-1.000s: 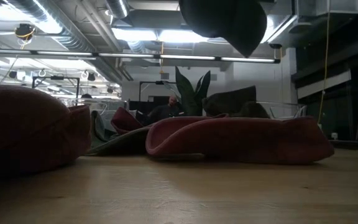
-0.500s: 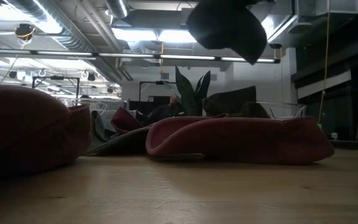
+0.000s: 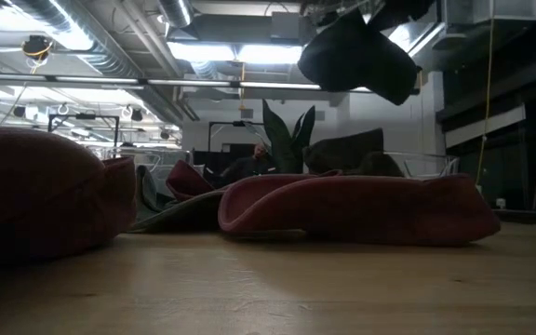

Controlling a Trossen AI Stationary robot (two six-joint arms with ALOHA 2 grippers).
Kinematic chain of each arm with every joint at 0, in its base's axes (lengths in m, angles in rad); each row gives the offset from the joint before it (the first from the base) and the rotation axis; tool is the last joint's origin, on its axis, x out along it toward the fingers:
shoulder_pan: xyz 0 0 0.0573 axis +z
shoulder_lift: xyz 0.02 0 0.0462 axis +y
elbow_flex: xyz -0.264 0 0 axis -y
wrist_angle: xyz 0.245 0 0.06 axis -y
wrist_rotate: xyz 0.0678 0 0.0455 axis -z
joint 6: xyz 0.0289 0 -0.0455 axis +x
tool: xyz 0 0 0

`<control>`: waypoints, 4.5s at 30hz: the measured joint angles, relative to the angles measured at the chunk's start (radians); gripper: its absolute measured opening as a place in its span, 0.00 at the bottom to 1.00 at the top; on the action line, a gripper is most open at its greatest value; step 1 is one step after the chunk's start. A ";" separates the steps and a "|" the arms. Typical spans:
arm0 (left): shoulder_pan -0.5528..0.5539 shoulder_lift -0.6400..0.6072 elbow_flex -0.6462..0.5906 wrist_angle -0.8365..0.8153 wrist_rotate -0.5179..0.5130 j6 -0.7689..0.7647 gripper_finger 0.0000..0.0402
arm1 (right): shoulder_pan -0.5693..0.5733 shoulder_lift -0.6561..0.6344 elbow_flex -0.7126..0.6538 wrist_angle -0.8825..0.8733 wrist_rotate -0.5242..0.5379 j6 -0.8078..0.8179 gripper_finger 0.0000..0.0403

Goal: Pick & Place hat
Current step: Put the bottom gray cap into the right bin, then put the bottom red cap into the left bin

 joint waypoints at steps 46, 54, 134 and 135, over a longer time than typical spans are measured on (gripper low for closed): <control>0.000 0.000 0.000 0.000 0.000 0.000 0.03 | -0.272 -0.136 -0.462 0.320 -0.324 -0.193 0.04; 0.000 0.000 0.000 0.000 0.000 0.000 0.03 | -0.272 -0.135 -0.531 0.406 -0.375 -0.160 0.04; 0.000 0.000 0.000 0.000 0.000 0.000 0.03 | 0.272 -0.143 -0.230 -0.210 -0.512 1.222 0.63; 0.000 0.000 0.000 0.000 0.000 0.000 0.03 | 0.293 -0.133 -0.230 -0.211 -0.512 1.220 0.63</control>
